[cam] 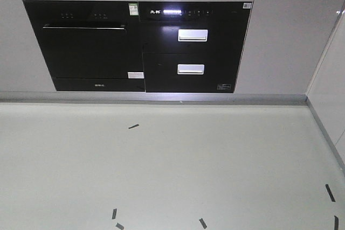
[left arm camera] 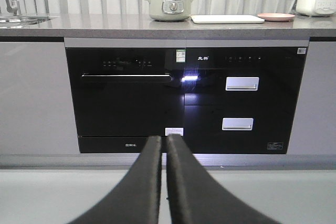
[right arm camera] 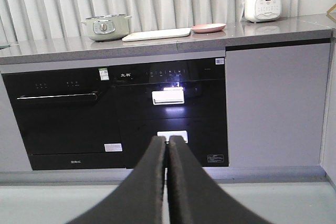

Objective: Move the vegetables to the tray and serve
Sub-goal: 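Drive the base forward toward the counter with the pot and tray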

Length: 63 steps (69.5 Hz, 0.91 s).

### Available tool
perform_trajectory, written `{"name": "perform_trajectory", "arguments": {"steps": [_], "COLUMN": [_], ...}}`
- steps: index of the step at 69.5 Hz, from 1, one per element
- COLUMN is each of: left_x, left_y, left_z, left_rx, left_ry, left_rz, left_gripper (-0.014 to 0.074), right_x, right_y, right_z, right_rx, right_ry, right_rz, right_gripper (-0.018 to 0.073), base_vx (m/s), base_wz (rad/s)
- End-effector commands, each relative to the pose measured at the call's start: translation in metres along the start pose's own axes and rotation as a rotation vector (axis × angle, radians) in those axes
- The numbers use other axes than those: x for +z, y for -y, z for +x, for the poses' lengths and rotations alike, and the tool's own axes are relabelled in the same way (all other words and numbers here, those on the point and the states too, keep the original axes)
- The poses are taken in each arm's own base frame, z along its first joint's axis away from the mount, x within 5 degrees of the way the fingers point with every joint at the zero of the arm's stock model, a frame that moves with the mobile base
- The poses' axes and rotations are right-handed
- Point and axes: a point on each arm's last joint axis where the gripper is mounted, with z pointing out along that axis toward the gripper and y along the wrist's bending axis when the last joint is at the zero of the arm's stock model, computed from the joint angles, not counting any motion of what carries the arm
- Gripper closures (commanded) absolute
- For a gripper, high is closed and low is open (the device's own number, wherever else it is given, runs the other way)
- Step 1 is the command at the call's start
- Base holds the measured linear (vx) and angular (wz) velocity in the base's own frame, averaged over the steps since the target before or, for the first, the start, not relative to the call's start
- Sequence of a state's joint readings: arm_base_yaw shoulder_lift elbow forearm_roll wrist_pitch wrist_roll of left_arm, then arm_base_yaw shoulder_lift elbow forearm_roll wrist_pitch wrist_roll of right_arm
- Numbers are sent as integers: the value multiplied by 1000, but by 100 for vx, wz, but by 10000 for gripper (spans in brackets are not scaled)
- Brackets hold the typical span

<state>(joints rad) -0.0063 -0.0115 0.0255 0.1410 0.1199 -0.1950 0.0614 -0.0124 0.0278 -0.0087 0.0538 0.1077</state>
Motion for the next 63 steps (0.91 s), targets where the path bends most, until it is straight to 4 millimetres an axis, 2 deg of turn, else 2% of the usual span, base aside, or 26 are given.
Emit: {"name": "perform_trajectory", "arguments": {"steps": [1, 63], "left_x": [0, 0], "left_y": [1, 1], "left_z": [0, 0], "left_rx": [-3, -3], "left_ry": [65, 65], "left_rz": [13, 13], "left_gripper": [602, 602], "right_x": [0, 0], "right_y": [0, 0], "right_z": [-2, -2], "right_rx": [-10, -10], "right_ry": [71, 71], "right_rz": [-1, -1], "right_gripper": [562, 562], "base_vx": [8, 9], "base_wz": [6, 0]}}
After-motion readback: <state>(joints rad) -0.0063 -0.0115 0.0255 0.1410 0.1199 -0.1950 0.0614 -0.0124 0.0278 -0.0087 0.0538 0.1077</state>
